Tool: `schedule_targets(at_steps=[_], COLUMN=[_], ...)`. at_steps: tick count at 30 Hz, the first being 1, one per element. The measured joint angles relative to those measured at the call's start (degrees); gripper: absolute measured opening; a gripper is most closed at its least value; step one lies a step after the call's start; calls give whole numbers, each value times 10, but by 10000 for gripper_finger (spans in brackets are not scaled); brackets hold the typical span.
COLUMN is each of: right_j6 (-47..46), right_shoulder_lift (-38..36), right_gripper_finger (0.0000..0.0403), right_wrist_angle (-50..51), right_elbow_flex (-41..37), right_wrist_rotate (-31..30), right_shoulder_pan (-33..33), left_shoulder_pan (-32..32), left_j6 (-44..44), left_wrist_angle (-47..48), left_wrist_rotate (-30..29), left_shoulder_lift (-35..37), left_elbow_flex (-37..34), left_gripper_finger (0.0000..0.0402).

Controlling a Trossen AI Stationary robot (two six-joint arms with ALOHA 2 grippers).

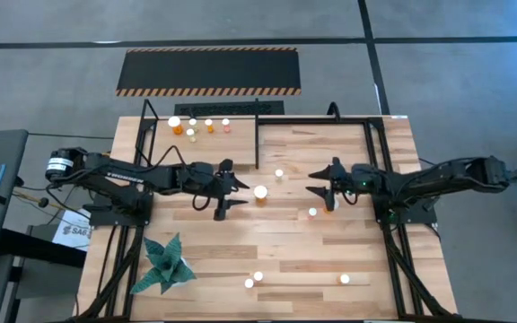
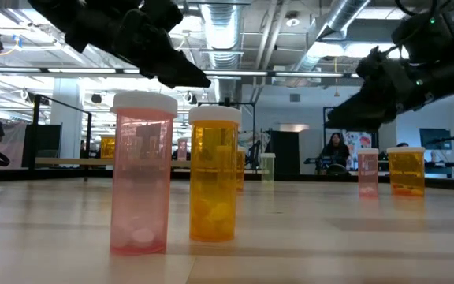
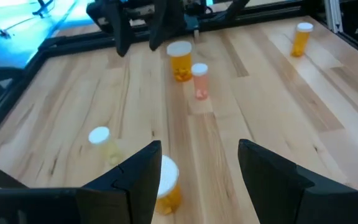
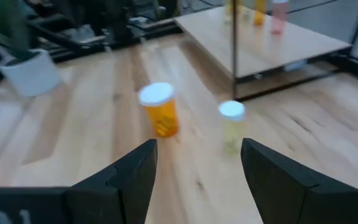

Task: Pick and place medicine bottles onto shelf by color
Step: Put the left big orange pill bottle aligned with the other orange pill bottle on the shelf

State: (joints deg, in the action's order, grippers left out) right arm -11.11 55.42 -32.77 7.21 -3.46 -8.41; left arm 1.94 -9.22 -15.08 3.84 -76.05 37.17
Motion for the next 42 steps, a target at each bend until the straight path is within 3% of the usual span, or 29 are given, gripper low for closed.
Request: schedule_targets(at_steps=[15,26,35,42], right_j6=[39,-58,-59,-60], right_shoulder_lift=[0,2,2,2], right_gripper_finger=[256,256,256,256], right_wrist_angle=[-48,-13,0,3], right_elbow_flex=[-57,-65,-65,-65], right_wrist_rotate=[-16,-16,-15,-14], right_shoulder_pan=[-69,-104,-104,-104], left_shoulder_pan=[3,5,9,9], left_j6=[28,24,43,33], left_wrist_angle=[-19,-195,-173,-134], left_wrist_rotate=[1,1,-3,18], left_shoulder_lift=[-4,-147,-190,-189], left_elbow_flex=[0,8,53,74], left_gripper_finger=[201,201,206,247])
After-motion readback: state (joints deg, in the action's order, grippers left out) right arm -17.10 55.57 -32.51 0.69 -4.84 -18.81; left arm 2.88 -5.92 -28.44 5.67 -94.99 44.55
